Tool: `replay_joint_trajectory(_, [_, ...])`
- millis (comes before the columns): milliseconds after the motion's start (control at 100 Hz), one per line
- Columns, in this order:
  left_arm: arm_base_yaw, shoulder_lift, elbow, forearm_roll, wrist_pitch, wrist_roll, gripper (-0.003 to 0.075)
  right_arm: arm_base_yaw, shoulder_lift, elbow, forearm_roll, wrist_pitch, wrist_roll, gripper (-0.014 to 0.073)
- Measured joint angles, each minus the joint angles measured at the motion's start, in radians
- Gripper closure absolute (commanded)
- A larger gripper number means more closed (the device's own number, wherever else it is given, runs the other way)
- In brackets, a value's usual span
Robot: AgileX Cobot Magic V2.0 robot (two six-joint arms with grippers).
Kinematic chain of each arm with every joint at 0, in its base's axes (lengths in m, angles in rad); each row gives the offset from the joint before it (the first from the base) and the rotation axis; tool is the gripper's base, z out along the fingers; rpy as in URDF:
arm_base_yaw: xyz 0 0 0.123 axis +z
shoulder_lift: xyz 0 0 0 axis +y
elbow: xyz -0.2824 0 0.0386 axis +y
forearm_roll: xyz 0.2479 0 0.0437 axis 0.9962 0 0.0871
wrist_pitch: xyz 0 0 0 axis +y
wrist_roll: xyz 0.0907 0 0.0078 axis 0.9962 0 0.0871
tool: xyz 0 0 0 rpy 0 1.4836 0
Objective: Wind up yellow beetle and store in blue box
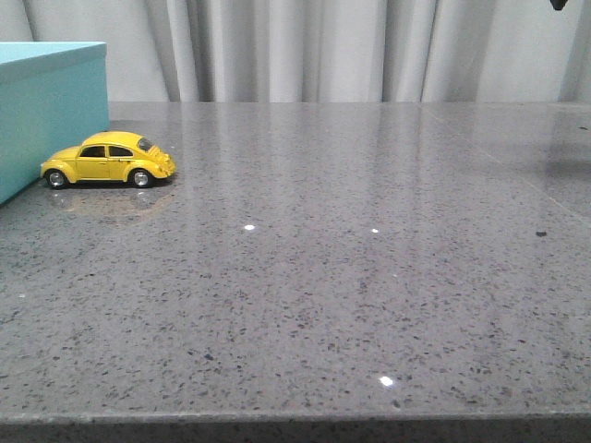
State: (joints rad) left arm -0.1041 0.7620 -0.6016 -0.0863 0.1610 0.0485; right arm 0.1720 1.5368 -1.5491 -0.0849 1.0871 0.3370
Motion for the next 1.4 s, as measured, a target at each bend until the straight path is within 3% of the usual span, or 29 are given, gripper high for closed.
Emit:
replay_joint_trajectory(260, [-0.048, 0.127, -0.218, 0.009, 0.221, 0.137, 0.0325, 0.000, 0.000, 0.000, 0.004, 0.000, 0.000, 0.0096])
replay_joint_trajectory(440, [-0.123, 0.287, -0.385, 0.009, 0.326, 0.263, 0.0262, 0.000, 0.000, 0.000, 0.008, 0.000, 0.000, 0.0096])
replay_joint_trajectory(850, [-0.236, 0.708, -0.759, 0.011, 0.684, 0.722, 0.0262, 0.000, -0.004, 0.000, 0.011, -0.002, 0.000, 0.0096])
replay_joint_trajectory(1080, [-0.258, 0.865, -0.819, 0.013, 0.703, 0.890, 0.0262, 0.000, -0.004, 0.000, 0.011, -0.002, -0.002, 0.0096])
replay_joint_trajectory(1400, [-0.258, 0.960, -0.822, 0.016, 0.705, 0.917, 0.0264, 0.000, -0.004, 0.000, 0.011, -0.002, -0.010, 0.0096])
